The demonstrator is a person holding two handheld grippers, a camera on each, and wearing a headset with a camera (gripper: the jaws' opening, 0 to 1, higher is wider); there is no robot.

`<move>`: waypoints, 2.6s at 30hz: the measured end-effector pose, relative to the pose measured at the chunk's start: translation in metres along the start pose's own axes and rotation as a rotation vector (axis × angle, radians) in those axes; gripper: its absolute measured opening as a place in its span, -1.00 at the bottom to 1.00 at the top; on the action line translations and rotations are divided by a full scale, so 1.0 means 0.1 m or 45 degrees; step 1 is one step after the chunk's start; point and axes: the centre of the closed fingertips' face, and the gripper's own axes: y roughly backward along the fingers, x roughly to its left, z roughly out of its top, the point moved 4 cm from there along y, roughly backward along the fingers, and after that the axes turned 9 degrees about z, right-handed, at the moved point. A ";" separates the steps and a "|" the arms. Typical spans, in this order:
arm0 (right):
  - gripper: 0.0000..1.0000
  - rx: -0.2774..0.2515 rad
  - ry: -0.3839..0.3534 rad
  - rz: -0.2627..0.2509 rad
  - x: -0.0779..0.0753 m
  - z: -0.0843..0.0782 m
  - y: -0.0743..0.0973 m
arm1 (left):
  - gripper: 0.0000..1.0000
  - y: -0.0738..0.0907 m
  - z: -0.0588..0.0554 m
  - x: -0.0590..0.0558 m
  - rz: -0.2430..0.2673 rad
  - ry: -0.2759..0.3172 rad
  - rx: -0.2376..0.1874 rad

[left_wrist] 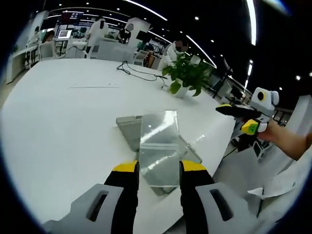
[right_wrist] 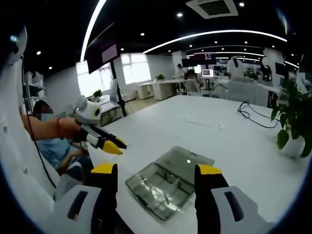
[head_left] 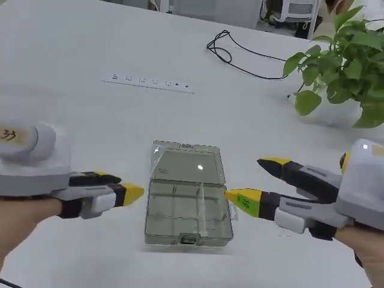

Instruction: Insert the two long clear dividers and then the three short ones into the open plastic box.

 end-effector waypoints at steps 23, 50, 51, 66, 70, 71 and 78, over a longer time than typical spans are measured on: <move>-0.51 -0.090 -0.320 0.011 0.17 0.10 -0.42 | -0.38 -0.20 0.25 -0.60 -0.172 -0.118 -0.071; -0.87 -0.057 -0.483 -0.034 0.18 0.10 -0.52 | -0.31 -0.22 0.22 -0.69 -0.230 -0.147 -0.085; -0.87 -0.059 -0.484 -0.035 0.18 0.11 -0.52 | -0.28 -0.21 0.22 -0.68 -0.230 -0.153 -0.089; -0.87 0.057 -0.528 -0.131 0.10 0.12 -0.64 | 0.12 -0.02 0.02 -0.32 -0.210 -0.297 -0.088; -0.87 0.096 -0.587 -0.180 0.05 0.09 -0.67 | 0.32 0.01 -0.03 -0.25 -0.223 -0.358 -0.086; -0.87 0.114 -0.604 -0.186 0.05 0.07 -0.69 | 0.37 0.01 -0.05 -0.23 -0.227 -0.380 -0.082; -0.87 0.208 -0.671 -0.291 -0.07 -0.02 -0.75 | 0.67 0.00 -0.15 -0.10 -0.258 -0.466 -0.043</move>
